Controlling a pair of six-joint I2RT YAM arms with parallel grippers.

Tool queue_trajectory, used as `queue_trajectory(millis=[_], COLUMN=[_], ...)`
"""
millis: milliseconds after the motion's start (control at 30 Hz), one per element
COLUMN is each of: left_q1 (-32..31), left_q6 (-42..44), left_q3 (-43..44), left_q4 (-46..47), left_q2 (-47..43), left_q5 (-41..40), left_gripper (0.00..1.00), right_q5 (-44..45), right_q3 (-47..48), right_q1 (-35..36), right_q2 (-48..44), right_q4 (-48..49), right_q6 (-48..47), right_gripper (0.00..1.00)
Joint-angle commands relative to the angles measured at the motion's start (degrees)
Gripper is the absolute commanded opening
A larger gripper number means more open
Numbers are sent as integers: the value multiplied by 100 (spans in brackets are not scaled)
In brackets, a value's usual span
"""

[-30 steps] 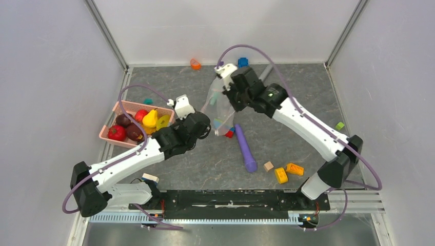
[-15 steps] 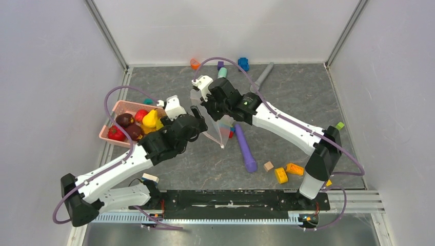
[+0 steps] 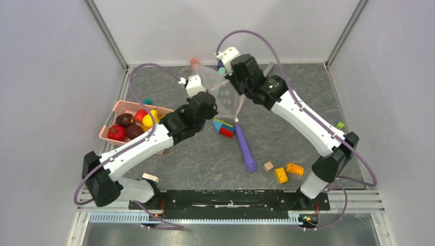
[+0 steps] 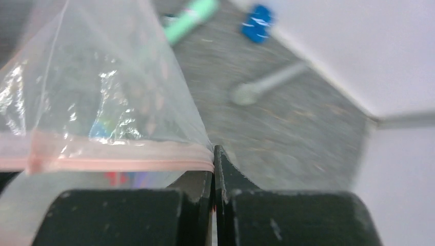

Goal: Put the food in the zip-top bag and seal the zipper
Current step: Pick up the zipper food storage bag at the center of the board.

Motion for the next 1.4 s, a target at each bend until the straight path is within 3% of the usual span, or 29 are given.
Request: queue_trajectory(millis=[0, 67, 200, 333, 433, 500, 700, 900, 933, 1233, 1267, 1367], left_q1=[6, 1, -8, 10, 55, 167, 861, 1162, 1186, 1187, 1188, 1186], left_q6=[531, 453, 208, 141, -221, -507, -878, -806, -741, 387, 445, 569], left_q3=[1023, 1334, 1583, 1434, 585, -81, -1252, -1363, -1315, -1134, -1151, -1175], left_q4=[1032, 1295, 1725, 745, 84, -127, -851, -1384, -1389, -394, -335, -236], left_q2=[595, 906, 1339, 1323, 890, 524, -204, -330, -311, -552, -659, -944], left_q5=[1172, 1854, 2667, 1879, 969, 806, 565, 89, 170, 1888, 1979, 2003], left_gripper=[2, 2, 2, 2, 2, 2, 2, 4, 8, 82, 95, 100], right_q5=[3105, 3403, 2538, 741, -953, -1673, -1800, -2374, -2503, -1580, -1470, -1153], right_q3=[440, 416, -121, -910, -1599, -1907, -1188, -1195, -1223, -995, -1006, -952], right_q1=[-286, -284, -285, -285, -277, -238, -188, -182, -178, 140, 144, 146], right_q2=[-620, -868, -1226, -1197, -1003, -795, -83, 138, 162, 600, 633, 746], right_q4=[-379, -349, -333, -277, 142, 571, 433, 516, 586, 690, 710, 687], right_q6=[-697, -815, -784, -415, 35, 265, 367, 368, 425, 1491, 1602, 1858], right_gripper=[0, 0, 0, 0, 0, 0, 0, 0, 0, 0, 0, 0])
